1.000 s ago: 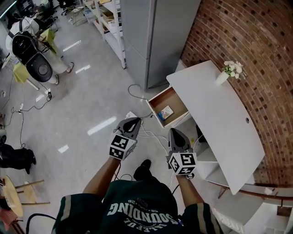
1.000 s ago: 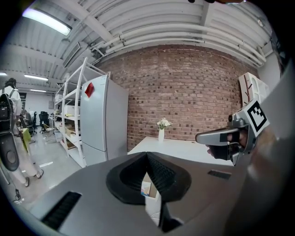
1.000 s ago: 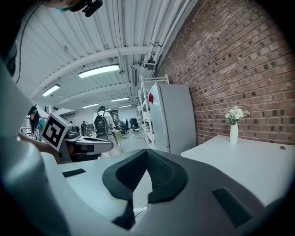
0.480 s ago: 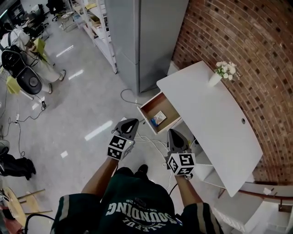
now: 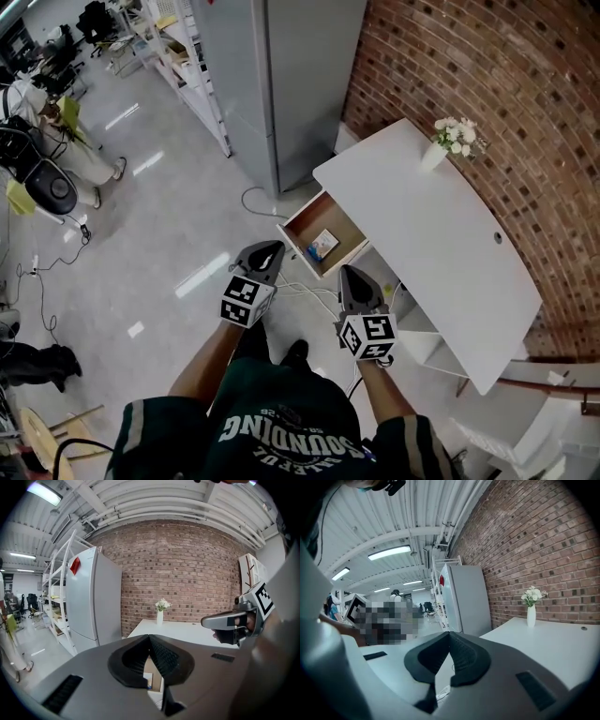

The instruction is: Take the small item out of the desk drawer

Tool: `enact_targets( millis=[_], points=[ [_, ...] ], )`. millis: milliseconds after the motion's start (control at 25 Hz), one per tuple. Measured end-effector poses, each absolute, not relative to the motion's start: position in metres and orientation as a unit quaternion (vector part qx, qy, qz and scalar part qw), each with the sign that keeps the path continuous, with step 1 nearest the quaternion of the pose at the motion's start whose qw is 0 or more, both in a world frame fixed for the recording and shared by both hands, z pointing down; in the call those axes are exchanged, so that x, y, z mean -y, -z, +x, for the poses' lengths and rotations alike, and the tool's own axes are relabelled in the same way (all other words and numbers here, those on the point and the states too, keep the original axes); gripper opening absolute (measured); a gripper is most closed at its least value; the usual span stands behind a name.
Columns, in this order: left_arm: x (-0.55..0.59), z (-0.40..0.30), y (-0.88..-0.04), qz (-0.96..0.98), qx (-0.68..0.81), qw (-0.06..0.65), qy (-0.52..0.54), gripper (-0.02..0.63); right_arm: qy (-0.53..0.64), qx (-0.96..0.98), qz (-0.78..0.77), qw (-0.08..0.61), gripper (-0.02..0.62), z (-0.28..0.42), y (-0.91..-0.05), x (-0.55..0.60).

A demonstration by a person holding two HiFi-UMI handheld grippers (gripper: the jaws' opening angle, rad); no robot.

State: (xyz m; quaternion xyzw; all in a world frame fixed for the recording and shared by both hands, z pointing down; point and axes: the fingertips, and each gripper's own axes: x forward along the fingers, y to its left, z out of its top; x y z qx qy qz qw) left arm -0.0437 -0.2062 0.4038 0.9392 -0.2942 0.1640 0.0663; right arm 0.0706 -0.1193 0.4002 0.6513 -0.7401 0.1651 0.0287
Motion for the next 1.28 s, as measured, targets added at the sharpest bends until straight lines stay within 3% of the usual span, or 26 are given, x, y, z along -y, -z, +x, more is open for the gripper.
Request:
enact_targets(
  millis=[1280],
  points=[
    [0.324,0.022,-0.450,0.978,0.052,0.067,-0.191,0.015,-0.195,0.568,0.799,0.027,0.023,0.077,-0.417,0.212]
  ],
)
